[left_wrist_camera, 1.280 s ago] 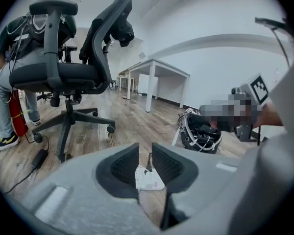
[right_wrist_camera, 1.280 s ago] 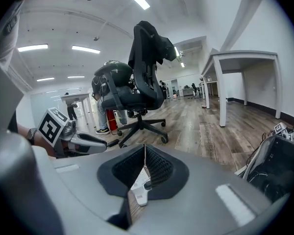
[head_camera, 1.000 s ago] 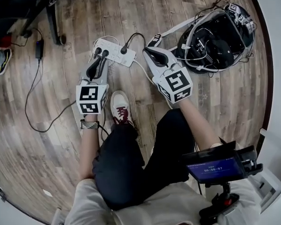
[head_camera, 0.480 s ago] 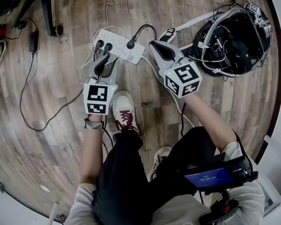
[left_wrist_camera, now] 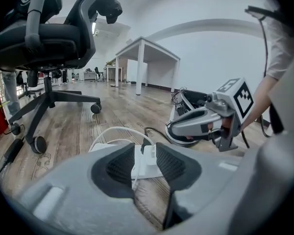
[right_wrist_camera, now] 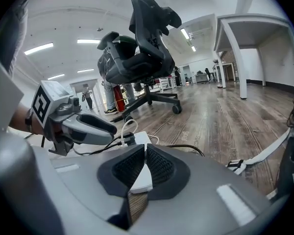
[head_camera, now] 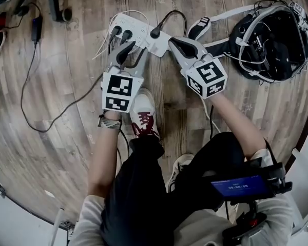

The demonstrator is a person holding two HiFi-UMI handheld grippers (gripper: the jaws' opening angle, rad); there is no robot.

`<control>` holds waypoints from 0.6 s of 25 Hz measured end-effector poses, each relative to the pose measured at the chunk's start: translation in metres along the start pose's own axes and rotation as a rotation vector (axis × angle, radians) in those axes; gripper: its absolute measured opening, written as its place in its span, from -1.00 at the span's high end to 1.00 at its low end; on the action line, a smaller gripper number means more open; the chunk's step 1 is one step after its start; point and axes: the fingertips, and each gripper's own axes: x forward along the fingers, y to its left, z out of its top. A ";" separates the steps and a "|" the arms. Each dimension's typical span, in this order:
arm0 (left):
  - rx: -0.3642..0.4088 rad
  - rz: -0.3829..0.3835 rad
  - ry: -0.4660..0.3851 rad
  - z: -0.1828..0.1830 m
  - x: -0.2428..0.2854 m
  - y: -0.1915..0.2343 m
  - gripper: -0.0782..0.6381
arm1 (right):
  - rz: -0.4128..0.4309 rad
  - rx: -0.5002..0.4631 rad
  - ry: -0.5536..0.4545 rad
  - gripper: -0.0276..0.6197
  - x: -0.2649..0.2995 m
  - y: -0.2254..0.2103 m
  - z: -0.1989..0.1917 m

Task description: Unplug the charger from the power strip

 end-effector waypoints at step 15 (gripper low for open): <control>0.003 -0.028 0.084 -0.027 0.033 -0.012 0.35 | -0.005 -0.018 0.136 0.88 0.019 -0.004 -0.045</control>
